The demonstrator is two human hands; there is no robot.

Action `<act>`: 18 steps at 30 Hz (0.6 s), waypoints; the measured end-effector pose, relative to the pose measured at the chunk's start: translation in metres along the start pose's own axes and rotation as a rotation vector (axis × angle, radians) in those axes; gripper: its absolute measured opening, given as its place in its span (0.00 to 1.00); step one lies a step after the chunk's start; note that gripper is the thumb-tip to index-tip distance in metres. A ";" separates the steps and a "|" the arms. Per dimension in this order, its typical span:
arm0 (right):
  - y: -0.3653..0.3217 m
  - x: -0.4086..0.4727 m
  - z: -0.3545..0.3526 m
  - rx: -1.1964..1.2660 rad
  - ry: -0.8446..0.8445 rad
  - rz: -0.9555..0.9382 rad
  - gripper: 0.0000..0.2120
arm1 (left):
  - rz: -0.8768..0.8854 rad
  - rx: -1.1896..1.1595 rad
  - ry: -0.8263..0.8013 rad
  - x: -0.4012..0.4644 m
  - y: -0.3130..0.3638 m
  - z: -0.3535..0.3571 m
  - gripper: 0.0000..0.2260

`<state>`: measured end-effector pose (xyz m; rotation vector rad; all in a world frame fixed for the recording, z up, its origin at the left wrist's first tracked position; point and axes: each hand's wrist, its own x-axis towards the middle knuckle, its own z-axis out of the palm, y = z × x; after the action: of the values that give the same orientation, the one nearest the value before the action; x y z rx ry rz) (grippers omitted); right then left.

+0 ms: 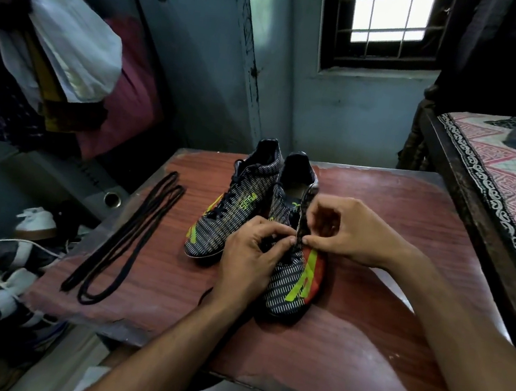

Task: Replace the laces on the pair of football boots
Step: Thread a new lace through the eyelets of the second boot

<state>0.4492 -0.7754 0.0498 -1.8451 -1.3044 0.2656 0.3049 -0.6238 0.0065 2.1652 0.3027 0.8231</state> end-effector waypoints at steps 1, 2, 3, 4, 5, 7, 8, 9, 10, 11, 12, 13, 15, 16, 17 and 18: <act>0.001 0.000 0.000 -0.047 -0.001 0.003 0.09 | -0.012 -0.010 0.001 0.000 -0.001 0.000 0.05; 0.001 0.000 0.000 -0.068 -0.006 0.010 0.08 | -0.032 -0.026 0.002 0.000 -0.001 0.000 0.05; 0.002 0.000 0.000 -0.055 -0.013 0.019 0.07 | -0.055 -0.047 -0.001 0.000 -0.001 0.000 0.05; 0.002 0.000 0.000 -0.031 -0.020 0.027 0.06 | -0.076 -0.065 -0.007 0.000 -0.001 0.001 0.05; 0.002 0.000 -0.001 -0.007 -0.026 0.032 0.06 | -0.091 -0.076 -0.014 0.000 -0.001 0.001 0.04; 0.003 0.000 -0.002 0.019 -0.031 0.035 0.06 | -0.114 -0.095 -0.040 0.002 -0.003 0.001 0.04; 0.003 0.000 -0.003 0.025 -0.034 0.037 0.06 | -0.122 -0.119 -0.067 0.003 -0.005 0.000 0.04; 0.003 0.000 -0.004 0.028 -0.035 0.040 0.06 | -0.127 -0.152 -0.104 0.004 -0.007 -0.001 0.03; 0.003 0.000 -0.004 0.029 -0.036 0.044 0.06 | -0.130 -0.185 -0.142 0.004 -0.009 -0.003 0.04; 0.002 0.000 -0.004 0.029 -0.034 0.049 0.06 | -0.132 -0.205 -0.167 0.004 -0.010 -0.004 0.05; 0.002 0.000 -0.004 0.025 -0.033 0.051 0.06 | -0.133 -0.209 -0.174 0.004 -0.010 -0.004 0.06; 0.003 0.000 -0.004 0.021 -0.033 0.049 0.06 | -0.133 -0.204 -0.168 0.004 -0.010 -0.004 0.07; 0.003 0.000 -0.005 0.014 -0.035 0.045 0.06 | -0.149 -0.202 -0.139 0.005 -0.010 -0.001 0.06; 0.003 0.000 -0.005 0.014 -0.036 0.047 0.06 | -0.165 -0.205 -0.126 0.006 -0.009 0.000 0.06; 0.004 0.000 -0.005 0.018 -0.035 0.051 0.06 | -0.184 -0.200 -0.119 0.008 -0.009 0.000 0.06; 0.004 0.000 -0.005 0.023 -0.033 0.058 0.06 | -0.203 -0.189 -0.116 0.009 -0.008 0.000 0.06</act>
<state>0.4547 -0.7783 0.0501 -1.8683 -1.2672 0.3416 0.3122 -0.6144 0.0050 1.9600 0.3636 0.5849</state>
